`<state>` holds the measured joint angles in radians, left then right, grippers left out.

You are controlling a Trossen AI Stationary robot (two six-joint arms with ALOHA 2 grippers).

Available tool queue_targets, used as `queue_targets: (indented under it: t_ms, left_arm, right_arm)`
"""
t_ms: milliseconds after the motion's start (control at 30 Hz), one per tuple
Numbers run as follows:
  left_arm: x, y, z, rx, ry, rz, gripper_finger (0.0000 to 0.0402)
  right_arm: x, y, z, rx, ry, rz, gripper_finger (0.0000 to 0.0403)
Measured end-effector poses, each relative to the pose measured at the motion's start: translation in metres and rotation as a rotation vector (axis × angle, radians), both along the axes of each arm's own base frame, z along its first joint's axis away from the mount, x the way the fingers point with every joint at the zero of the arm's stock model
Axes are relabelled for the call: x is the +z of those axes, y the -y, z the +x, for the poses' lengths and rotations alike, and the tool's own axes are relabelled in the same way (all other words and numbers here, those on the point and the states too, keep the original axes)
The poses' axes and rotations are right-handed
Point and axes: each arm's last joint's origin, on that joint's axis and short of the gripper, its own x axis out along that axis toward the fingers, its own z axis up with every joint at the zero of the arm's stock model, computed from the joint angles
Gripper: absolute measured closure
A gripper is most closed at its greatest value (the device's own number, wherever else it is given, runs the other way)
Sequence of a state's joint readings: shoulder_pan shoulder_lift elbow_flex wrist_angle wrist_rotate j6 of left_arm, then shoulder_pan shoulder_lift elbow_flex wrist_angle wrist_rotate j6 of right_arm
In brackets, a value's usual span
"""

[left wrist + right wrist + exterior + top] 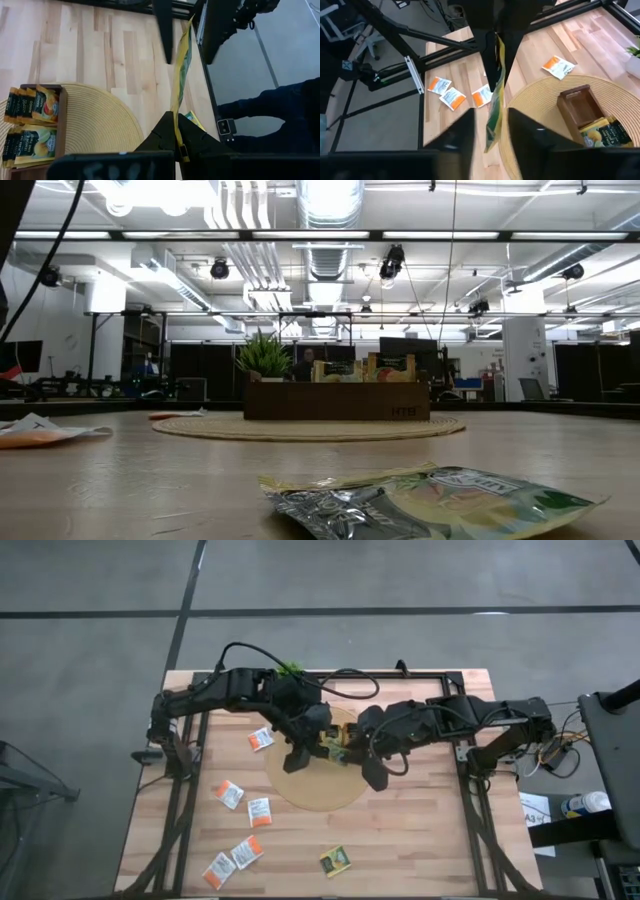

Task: Pick & Place Tea
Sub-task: Put the yellow tea bag into the middle section of the wooden organizer

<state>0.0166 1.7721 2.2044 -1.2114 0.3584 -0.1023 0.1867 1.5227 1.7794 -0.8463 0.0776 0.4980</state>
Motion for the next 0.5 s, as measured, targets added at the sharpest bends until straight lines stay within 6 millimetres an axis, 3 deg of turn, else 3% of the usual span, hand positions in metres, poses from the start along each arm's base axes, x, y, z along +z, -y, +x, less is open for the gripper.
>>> queue_targets:
  t_ms: [133, 500]
  left_arm:
    - [0.0, 0.0, 0.0, 0.0, 0.0, 0.0, 0.0402]
    - [0.0035, 0.0002, -0.0035, -0.001, 0.012, -0.006, 0.0389]
  right_arm:
    - [0.0, 0.0002, 0.0, 0.001, 0.0, -0.004, 0.0381]
    - [0.0009, 0.0007, -0.0031, 0.007, -0.006, -0.011, 0.0393]
